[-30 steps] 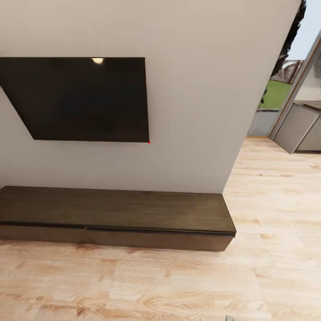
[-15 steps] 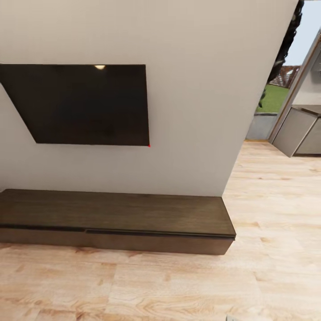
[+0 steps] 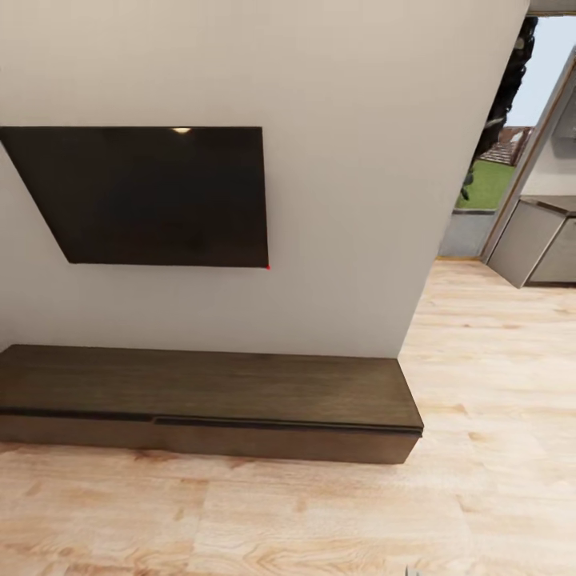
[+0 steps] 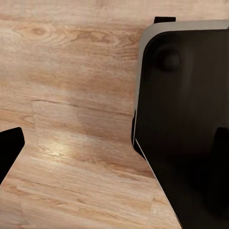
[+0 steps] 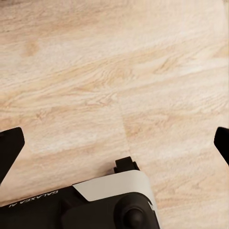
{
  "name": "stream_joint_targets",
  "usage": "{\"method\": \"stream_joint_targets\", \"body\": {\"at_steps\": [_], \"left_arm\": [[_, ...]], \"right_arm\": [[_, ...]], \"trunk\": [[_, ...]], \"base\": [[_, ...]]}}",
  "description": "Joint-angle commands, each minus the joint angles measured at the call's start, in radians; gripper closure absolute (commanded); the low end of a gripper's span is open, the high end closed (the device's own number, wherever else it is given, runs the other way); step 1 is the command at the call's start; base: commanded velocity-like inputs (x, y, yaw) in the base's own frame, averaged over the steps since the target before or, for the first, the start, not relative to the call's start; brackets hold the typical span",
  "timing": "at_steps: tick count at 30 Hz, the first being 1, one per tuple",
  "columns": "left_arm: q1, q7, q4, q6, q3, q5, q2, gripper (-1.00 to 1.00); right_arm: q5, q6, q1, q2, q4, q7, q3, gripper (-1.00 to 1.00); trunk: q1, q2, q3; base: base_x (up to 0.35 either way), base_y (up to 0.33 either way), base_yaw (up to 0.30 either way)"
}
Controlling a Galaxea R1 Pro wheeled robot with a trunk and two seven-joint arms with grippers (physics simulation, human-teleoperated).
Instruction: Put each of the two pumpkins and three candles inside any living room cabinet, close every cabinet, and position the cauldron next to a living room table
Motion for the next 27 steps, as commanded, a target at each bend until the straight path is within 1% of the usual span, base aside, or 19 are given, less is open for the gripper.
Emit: {"method": "stream_joint_targets", "body": {"at_steps": [1, 27], "left_arm": [[0.000, 0.004, -0.001, -0.002, -0.008, 0.010, 0.000, -1.00], [0.000, 0.004, -0.001, -0.003, -0.009, 0.009, 0.000, -1.00]], "right_arm": [[-0.006, -0.005, -0.002, 0.001, 0.004, -0.001, 0.008, -1.00], [-0.006, -0.007, 0.009, 0.001, 0.004, -0.001, 0.008, -1.00]], "trunk": [[0.001, -0.002, 0.000], [0.001, -0.002, 0.043]], "base": [[0.000, 0.000, 0.000], [0.000, 0.000, 0.000]]}}
